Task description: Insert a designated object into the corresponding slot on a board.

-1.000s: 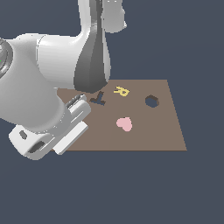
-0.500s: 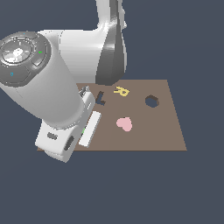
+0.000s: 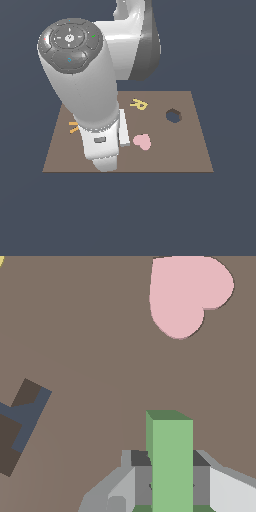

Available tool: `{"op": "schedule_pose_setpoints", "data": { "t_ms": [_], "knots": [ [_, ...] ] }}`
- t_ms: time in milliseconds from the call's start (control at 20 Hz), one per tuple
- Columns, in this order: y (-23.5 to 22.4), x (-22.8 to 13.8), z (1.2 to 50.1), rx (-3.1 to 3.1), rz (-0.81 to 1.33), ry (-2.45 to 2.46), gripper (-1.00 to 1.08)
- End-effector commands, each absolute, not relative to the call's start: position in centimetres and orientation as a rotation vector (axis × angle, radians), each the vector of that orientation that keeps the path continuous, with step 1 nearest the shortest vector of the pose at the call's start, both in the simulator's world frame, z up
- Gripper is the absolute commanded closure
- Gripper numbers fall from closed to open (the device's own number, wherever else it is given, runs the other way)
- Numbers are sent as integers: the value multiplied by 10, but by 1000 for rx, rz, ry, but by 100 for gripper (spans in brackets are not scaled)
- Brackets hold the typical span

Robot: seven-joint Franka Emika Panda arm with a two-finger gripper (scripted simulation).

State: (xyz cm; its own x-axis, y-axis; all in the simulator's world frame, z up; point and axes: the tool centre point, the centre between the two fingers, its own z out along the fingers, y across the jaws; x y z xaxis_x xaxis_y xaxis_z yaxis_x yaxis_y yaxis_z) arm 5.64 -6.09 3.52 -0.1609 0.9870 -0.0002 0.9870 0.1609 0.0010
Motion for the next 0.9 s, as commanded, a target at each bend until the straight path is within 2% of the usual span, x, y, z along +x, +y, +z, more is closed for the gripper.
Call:
{"op": "schedule_pose_setpoints", "data": {
  "t_ms": [0, 850],
  "knots": [
    [-53, 46, 36, 1884, 1, 2512, 108],
    [-39, -28, 39, 903, 0, 3008, 108]
  ]
}}
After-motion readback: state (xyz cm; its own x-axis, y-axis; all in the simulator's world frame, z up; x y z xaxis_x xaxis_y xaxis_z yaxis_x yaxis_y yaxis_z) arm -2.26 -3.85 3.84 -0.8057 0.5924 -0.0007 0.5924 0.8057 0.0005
